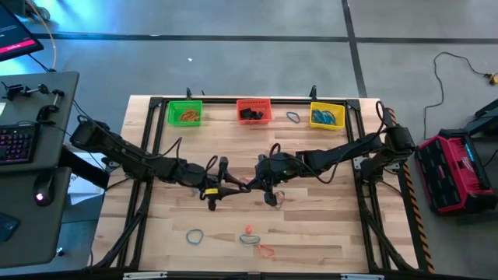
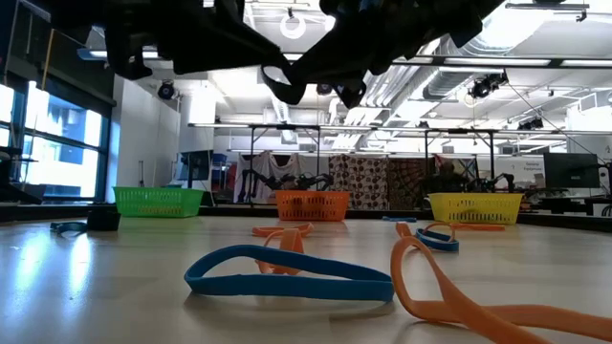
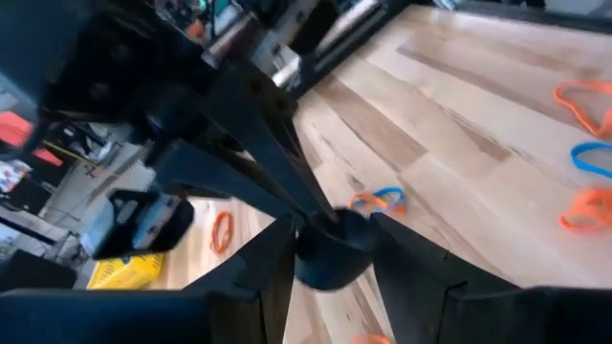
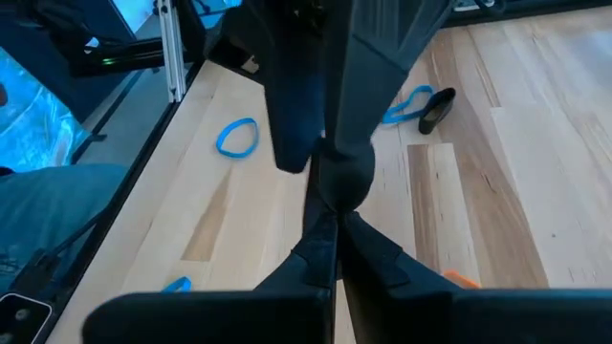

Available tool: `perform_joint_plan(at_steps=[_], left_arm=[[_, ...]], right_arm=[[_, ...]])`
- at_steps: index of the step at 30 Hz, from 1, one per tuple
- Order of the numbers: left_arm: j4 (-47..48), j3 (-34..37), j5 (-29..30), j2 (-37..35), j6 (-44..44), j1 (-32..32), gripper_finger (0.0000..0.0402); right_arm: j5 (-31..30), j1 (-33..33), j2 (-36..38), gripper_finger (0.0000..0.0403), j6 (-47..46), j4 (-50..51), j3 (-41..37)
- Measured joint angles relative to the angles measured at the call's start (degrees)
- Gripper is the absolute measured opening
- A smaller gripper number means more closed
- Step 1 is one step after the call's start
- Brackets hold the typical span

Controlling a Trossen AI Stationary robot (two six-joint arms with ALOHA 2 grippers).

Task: Sort rubber bands into baskets
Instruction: Put the black rubber band into the orange bin

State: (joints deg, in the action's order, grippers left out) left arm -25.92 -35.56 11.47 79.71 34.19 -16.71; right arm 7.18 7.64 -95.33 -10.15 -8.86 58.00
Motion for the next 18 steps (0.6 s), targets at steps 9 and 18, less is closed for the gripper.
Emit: perform_joint_plan(at_steps=[9,18], left_arm=[[2.5,-1.17,-0.37,0.56,-0.94,-0.2,0.0107],[2.59,-1.19,-0.35,0.56,-0.97,-0.2,0.0007]], right_arm=[[-0.02,0.0,0.0,0.0,0.11,0.0,0.0],[-0.04,0.02,0.0,0.0013,1.39,0.0,0.0]])
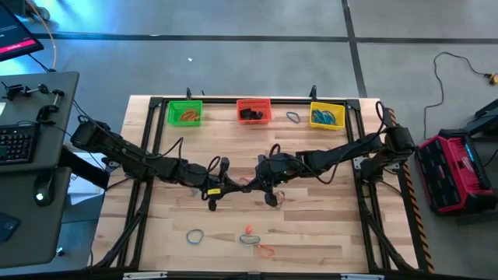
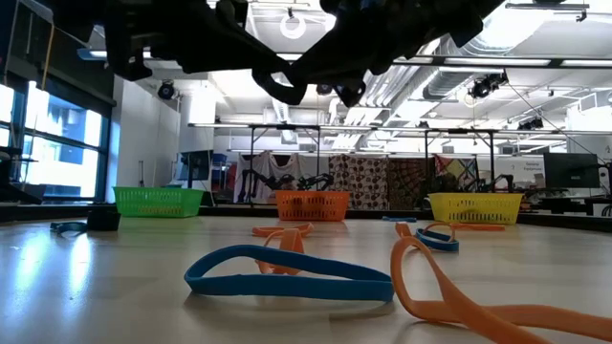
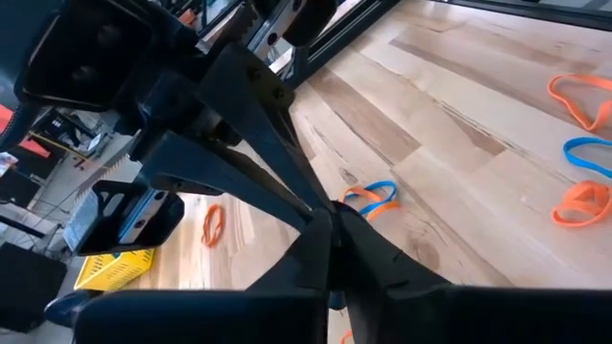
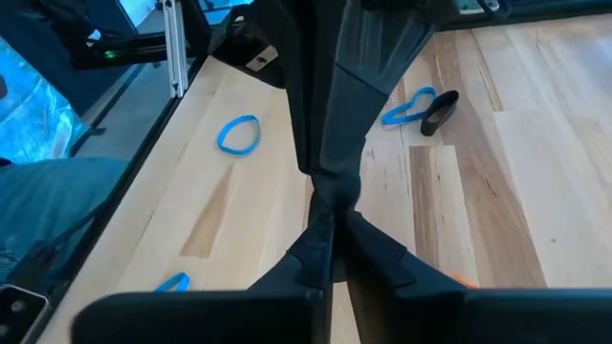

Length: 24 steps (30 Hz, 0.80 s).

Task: Sort rubber bands into baskets
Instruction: Put the black rubber band into the orange bin

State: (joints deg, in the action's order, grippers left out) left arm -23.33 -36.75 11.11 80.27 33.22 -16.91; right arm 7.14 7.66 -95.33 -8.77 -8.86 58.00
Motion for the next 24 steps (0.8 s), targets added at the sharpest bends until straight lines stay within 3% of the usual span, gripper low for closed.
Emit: perform_joint_plan(at_steps=[4,15,20,24], left_arm=[[0.05,0.0,1.54,0.0,-0.42,0.0,0.0007],[10.0,0.0,17.55,-3.37,-12.32,0.81,0.0003],[13.62,0.0,17.85,-5.84,-16.97,5.17,0.0002],[13.01,0.0,14.64,-6.38,-18.03,11.92,0.0001]], right_arm=[[-1.5,0.0,0.0,0.0042,1.3,0.0,0.0],[-15.84,0.06,4.42,0.0152,0.89,6.42,0.0],[-23.79,0.61,8.23,0.0171,0.84,13.11,0.02],[-29.07,0.7,9.49,0.0172,0.4,18.18,0.0]])
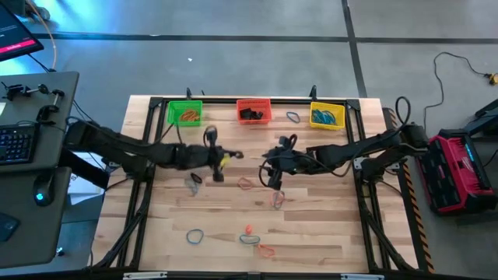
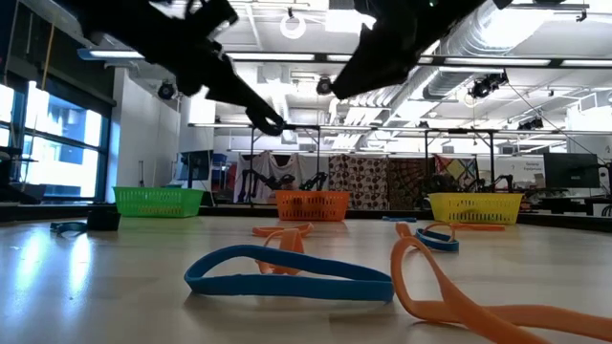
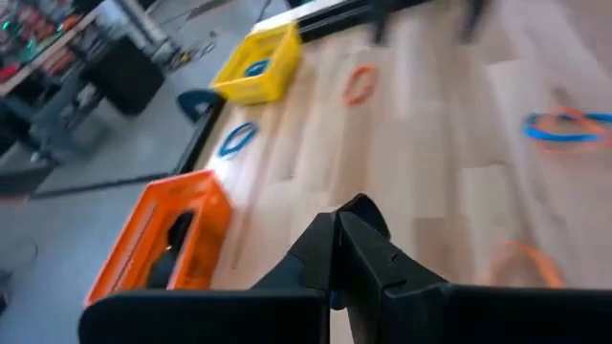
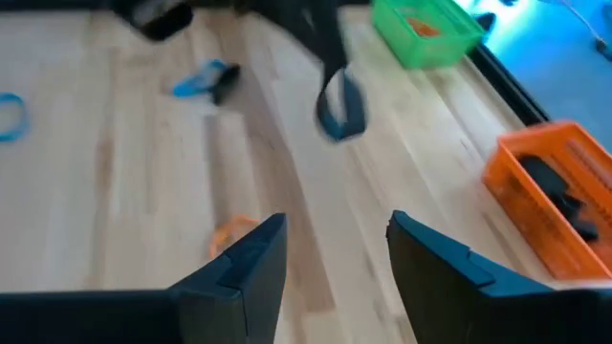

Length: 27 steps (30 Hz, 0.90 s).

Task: Sort rubber bands into baskets
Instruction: Put the black rubber band into the orange bin

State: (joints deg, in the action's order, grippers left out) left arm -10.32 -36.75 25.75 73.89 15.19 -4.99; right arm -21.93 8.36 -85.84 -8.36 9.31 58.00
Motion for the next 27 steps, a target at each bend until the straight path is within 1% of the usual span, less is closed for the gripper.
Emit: perform_joint_plan(at_steps=[4,9,13,18,22,27], left_arm=[[-0.54,-0.02,-5.76,0.21,-1.73,8.87,0.0001],[-4.58,-0.11,-14.69,1.92,-2.66,19.72,0.0001],[-4.37,-3.22,-21.32,4.97,-1.81,26.73,0.0001],[-3.78,-10.06,-26.08,11.53,-0.08,32.75,0.0001],[-1.25,-16.25,-31.63,18.03,0.75,36.23,0.0001],[3.34,-23.12,-33.96,25.28,2.05,38.99,0.0001]], right_arm=[[-0.86,-0.02,0.04,0.0172,-1.84,2.34,0.0],[-1.2,0.0,0.04,0.0172,-1.75,2.48,0.0],[-1.93,-0.11,0.04,0.0172,-1.68,2.52,0.0],[-1.95,-0.11,0.04,0.0172,-1.94,2.84,0.0],[-1.97,-0.07,0.04,0.0172,-2.1,2.94,0.0],[-1.97,-0.07,0.03,0.0172,-2.12,2.94,0.0]])
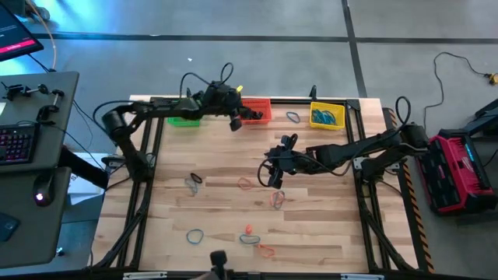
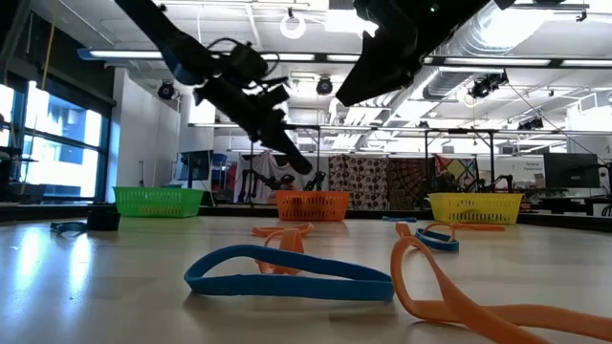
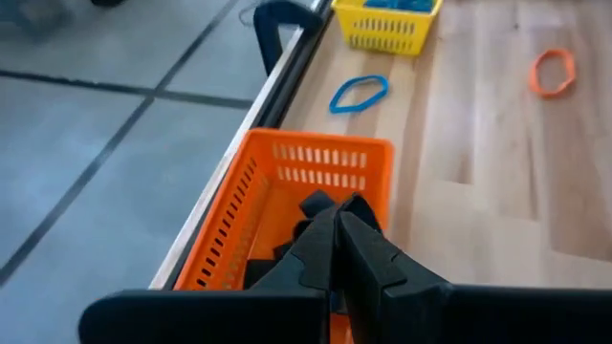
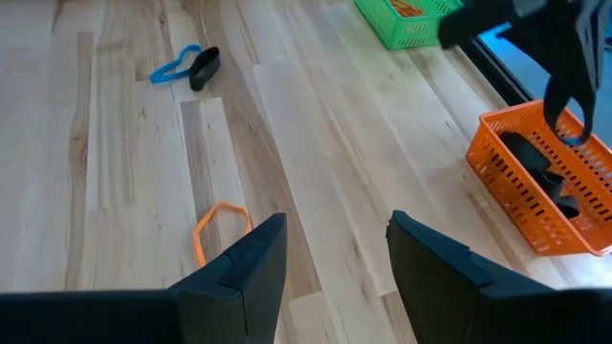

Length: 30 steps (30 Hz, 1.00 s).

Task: Sort rubber bands into baskets
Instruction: Put the black rubber band into the orange bin, then put the orange rubber band into the green bin

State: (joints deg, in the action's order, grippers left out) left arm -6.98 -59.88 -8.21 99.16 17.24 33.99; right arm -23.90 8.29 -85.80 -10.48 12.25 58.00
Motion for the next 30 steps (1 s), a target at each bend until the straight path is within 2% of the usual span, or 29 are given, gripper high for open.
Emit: perform_joint_plan(at_steps=[6,11,24,30], left_arm=[[2.38,-5.11,-2.97,6.52,0.0,2.08,0.0001],[2.82,-5.88,-3.41,8.12,0.31,2.97,0.0012],[4.72,-5.9,-3.51,7.86,1.48,3.13,0.012],[4.19,-5.9,-3.51,7.86,3.95,2.98,0.0136]], right_arm=[[0.0,0.0,-0.01,0.0172,-0.08,0.0,0.0],[0.0,0.0,-0.02,0.0172,-2.04,0.02,0.0],[0.0,0.0,-0.02,0.0171,-2.54,0.02,0.0],[0.01,0.0,-0.02,0.0171,-2.54,0.02,0.0]])
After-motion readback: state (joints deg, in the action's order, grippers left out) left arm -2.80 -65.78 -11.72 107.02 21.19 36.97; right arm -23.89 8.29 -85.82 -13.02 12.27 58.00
